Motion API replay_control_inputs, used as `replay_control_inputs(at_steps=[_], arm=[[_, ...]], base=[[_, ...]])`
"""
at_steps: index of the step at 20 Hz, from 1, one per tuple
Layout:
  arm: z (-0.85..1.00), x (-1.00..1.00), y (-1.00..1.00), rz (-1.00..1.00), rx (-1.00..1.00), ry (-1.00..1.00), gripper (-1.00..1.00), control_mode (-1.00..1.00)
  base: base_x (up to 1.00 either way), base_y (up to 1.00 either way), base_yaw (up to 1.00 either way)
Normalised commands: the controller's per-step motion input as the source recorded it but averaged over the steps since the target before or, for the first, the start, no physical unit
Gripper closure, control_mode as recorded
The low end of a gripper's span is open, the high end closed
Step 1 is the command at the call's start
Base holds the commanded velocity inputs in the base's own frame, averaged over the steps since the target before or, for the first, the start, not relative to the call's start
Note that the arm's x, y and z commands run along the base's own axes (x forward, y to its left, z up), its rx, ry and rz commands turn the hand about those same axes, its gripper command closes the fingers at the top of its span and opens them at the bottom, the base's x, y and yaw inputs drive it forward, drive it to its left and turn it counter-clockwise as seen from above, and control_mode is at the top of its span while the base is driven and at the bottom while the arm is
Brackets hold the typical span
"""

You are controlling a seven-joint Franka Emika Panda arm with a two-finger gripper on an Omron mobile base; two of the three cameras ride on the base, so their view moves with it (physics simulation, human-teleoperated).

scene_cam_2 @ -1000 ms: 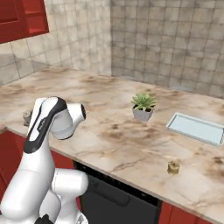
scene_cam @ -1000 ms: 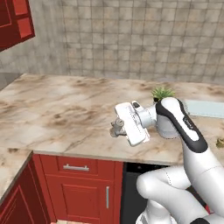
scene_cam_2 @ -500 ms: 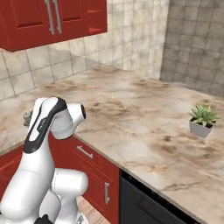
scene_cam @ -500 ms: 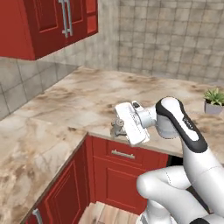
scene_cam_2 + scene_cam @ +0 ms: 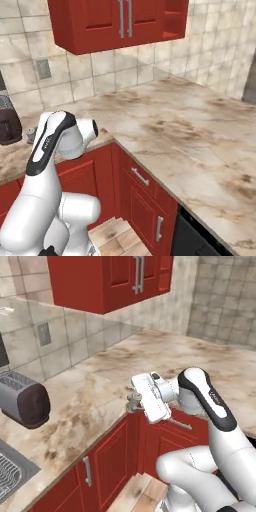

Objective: Pick the candle and candle from the dining table and place them in the open cabinet. Close the cabinet after placing the objects.

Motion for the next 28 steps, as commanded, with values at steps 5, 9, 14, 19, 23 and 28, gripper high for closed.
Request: replay_control_inputs(at_steps=[5,9,14,19,23,28], arm=[[0.00,0.00,0.00,0.00,0.00,0.00,1.00,1.00],[0.00,0.00,0.00,0.00,0.00,0.00,1.00,1.00],[0.00,0.00,0.00,0.00,0.00,0.00,1.00,1.00],[0.00,0.00,0.00,0.00,0.00,0.00,1.00,1.00],[0.00,0.00,0.00,0.00,0.00,0.00,1.00,1.00],[0.00,0.00,0.00,0.00,0.00,0.00,1.00,1.00]], base=[[-0.21,0.08,0.46],[0.00,0.03,0.52],[0.00,0.08,0.55],[0.00,0.16,0.55],[0.00,0.25,0.56],[0.00,0.25,0.55]])
